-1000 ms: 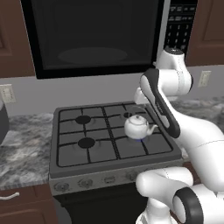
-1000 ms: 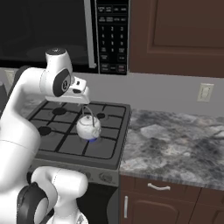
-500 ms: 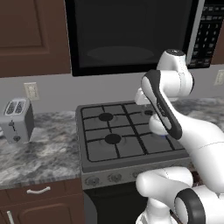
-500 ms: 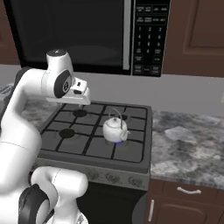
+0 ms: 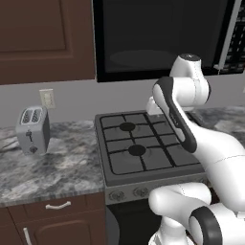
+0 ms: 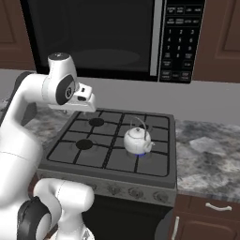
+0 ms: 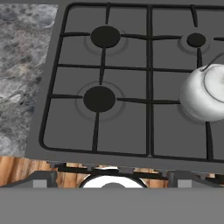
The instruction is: The kettle is done boiling. Turn off the stove, then wait for 300 timesteps before moving the kettle to the dining table.
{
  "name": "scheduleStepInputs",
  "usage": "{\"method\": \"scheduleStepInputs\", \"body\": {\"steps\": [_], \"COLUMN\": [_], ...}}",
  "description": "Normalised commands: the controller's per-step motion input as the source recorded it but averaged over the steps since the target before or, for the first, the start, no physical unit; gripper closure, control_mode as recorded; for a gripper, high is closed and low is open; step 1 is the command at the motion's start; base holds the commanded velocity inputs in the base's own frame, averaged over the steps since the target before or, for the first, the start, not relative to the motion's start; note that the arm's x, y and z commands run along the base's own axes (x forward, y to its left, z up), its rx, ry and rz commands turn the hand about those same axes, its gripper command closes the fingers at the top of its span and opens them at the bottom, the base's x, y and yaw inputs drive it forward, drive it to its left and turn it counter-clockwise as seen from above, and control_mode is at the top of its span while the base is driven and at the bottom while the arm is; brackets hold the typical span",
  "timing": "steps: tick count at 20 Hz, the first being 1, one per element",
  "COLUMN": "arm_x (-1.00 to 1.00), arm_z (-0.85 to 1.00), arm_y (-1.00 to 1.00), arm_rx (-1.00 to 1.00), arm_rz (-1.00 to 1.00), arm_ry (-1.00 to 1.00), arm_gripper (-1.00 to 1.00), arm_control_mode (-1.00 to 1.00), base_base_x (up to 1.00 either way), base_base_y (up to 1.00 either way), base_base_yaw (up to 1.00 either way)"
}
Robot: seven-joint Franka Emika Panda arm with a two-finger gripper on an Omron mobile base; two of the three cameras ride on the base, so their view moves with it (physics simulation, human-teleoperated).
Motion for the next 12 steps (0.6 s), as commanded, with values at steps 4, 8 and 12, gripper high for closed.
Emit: {"method": "scheduleStepInputs", "body": {"steps": [4,8,12], "arm_x": [0.00,0.08,0.00], "arm_z": [0.00,0.00,-0.21], "arm_y": [0.00,-0.02,-0.67], "arm_rx": [0.00,0.00,0.18], "arm_rz": [0.00,0.01,-0.07], "arm_ry": [0.00,0.00,0.07], "arm_gripper": [-1.00,-1.00,-1.00], "arm_control_mode": [-1.00,-1.00,-1.00], "base_base_x": [0.00,0.00,0.00], "base_base_y": [0.00,0.00,0.00], "base_base_yaw": [-0.01,0.00,0.00]}}
